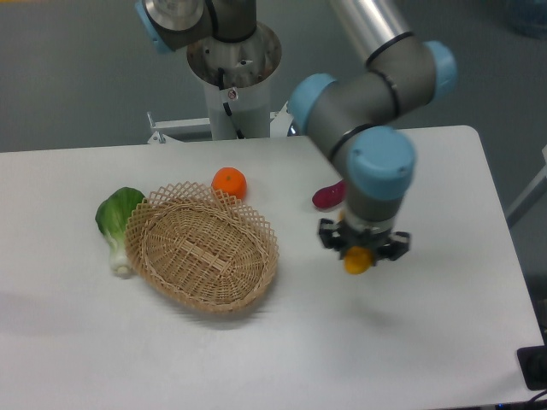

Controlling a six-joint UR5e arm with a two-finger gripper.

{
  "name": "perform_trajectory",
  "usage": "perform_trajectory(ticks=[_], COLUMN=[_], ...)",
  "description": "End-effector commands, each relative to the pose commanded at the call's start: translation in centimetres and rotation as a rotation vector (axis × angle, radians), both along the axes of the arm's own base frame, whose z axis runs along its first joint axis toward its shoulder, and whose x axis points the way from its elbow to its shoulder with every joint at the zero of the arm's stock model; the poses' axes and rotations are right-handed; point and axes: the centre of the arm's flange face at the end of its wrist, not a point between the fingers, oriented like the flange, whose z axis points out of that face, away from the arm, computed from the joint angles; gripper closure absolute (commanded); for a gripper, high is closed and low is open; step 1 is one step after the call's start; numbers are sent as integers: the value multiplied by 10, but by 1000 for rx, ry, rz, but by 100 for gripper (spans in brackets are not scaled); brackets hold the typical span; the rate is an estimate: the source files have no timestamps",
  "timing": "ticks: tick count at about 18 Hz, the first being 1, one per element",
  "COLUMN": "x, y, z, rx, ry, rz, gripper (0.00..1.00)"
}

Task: Pick up the mango from the basket
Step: 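Carry the held mango away from the basket past the sweet potato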

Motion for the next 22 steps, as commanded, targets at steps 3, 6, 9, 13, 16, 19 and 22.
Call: perform_trajectory(ticks=[3, 6, 9, 13, 16, 19, 22], x=[-27, -48, -61, -71, -78, -79, -81], y=[-9, -20, -20, -23, -28, -30, -29], z=[-1, -14, -22, -20, -14, -12, -9], rx=[3, -8, 3, 37, 48, 49, 48], ry=[16, 6, 14, 15, 20, 25, 35], rz=[-44, -95, -98, -94, -107, -107, -127], gripper=[66, 67, 67, 67, 67, 66, 66])
